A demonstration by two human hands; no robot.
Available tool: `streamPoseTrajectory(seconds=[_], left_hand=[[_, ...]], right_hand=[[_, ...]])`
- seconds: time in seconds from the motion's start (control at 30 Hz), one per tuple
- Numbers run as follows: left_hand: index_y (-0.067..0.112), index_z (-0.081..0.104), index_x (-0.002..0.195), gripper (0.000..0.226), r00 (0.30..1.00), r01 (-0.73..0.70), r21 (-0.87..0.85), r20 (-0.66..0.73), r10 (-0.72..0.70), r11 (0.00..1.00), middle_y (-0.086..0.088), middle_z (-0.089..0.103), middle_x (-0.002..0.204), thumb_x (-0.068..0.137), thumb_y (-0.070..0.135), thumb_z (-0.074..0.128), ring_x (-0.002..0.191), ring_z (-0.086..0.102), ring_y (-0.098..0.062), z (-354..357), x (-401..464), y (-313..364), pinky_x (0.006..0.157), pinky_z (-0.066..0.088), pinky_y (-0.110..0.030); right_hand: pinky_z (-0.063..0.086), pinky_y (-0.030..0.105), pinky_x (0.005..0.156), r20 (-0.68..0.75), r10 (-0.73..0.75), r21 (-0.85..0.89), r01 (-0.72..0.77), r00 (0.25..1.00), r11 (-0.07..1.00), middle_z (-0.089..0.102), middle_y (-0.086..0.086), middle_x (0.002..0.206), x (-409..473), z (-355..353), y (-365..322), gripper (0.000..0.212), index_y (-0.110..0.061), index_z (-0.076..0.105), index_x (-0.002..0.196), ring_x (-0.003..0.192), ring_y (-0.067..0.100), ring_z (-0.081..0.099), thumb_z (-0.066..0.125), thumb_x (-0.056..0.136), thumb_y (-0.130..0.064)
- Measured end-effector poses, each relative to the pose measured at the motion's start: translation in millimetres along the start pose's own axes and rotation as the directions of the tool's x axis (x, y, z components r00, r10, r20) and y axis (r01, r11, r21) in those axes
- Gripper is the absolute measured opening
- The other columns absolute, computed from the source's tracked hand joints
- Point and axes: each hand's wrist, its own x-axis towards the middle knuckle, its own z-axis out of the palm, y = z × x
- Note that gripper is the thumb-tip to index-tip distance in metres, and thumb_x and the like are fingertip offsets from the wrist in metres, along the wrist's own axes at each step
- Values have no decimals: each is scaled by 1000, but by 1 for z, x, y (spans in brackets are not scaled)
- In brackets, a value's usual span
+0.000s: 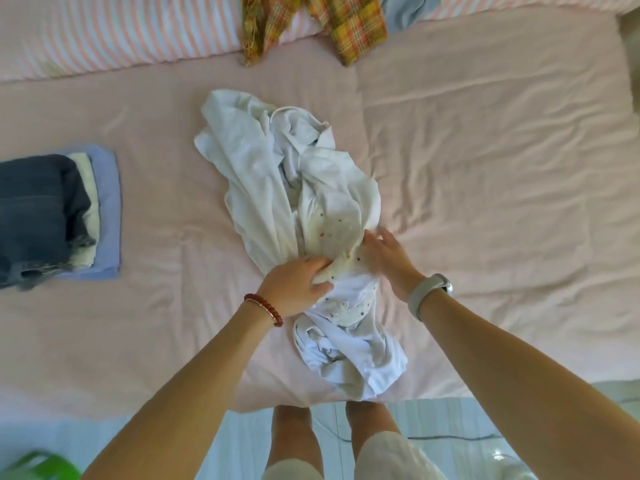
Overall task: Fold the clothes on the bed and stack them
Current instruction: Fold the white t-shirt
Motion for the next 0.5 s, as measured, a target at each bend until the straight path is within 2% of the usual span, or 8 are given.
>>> streamPoseTrajectory(seconds=[0.03, 0.1, 0.2, 0.27, 0.33, 0.4, 0.43, 0.5], left_hand=[[18, 55, 111, 28, 990, 23, 41, 136, -29, 999, 5, 56, 91, 91, 37, 52, 88, 55, -18, 0, -16, -4, 71, 40, -28], [14, 55, 98, 30, 909, 62, 172, 398, -127, 983, 4, 56, 87, 89, 43, 53, 85, 54, -19, -1, -41, -16, 68, 37, -25], [6, 56, 86, 38, 803, 117, 231, 550, -229, 966, -3, 54, 81, 91, 43, 50, 77, 49, -18, -10, -59, -32, 62, 35, -22], [6, 61, 84, 38, 880, 174, 153, 420, -223, 973, -3, 53, 76, 93, 40, 47, 73, 49, -15, -24, -57, -28, 62, 36, -22], [15, 64, 96, 26, 987, 153, -3, 58, -153, 988, 2, 60, 88, 95, 34, 48, 82, 54, -12, -34, -46, -16, 71, 41, -23], [16, 55, 124, 34, 955, 22, -128, -291, -59, 992, -1, 59, 113, 93, 28, 53, 100, 53, -11, -36, -20, 1, 85, 40, -22], [14, 46, 134, 45, 930, -31, -112, -367, -12, 993, -5, 53, 128, 91, 26, 55, 114, 50, -16, -33, -2, 5, 94, 37, -25], [16, 27, 145, 66, 957, -18, 20, -288, 23, 1000, -10, 33, 148, 88, 29, 57, 134, 31, -27, -22, 34, 7, 109, 28, -37]], right_hand=[[52, 32, 79, 47, -32, -93, 36, 998, 995, 63, 14, 109, -3, 7, 0, 33, -4, 53, 116, 94, 25, 61, 50, 94, -29], [46, 24, 65, 244, -85, -347, 169, 966, 922, 56, 14, 82, -22, 18, 6, 25, -1, 50, 86, 72, 23, 56, 49, 95, -24], [29, 23, 57, 513, -48, -647, 423, 857, 635, 38, -3, 68, -59, 22, 25, 35, -19, 31, 66, 65, 17, 41, 49, 95, -24], [27, 24, 62, 517, -33, -712, 451, 855, 538, 41, -3, 75, -73, 14, 41, 36, -24, 30, 64, 73, 17, 42, 49, 95, -27], [36, 17, 63, 371, -98, -638, 331, 923, 695, 48, -1, 85, -74, 2, 50, 25, -23, 44, 71, 78, 15, 48, 53, 93, -25], [43, 12, 65, 78, -128, -349, 147, 989, 925, 55, 3, 96, -64, -5, 46, 7, -17, 52, 92, 83, 16, 54, 57, 92, -23], [45, 15, 66, -11, -82, -140, 80, 997, 987, 55, 3, 101, -56, -7, 40, 16, -16, 49, 104, 83, 17, 56, 56, 92, -23], [49, 24, 66, 10, 47, 196, -48, 999, 979, 55, -1, 104, -37, -12, 25, 35, -23, 33, 120, 79, 16, 59, 55, 93, -23]])
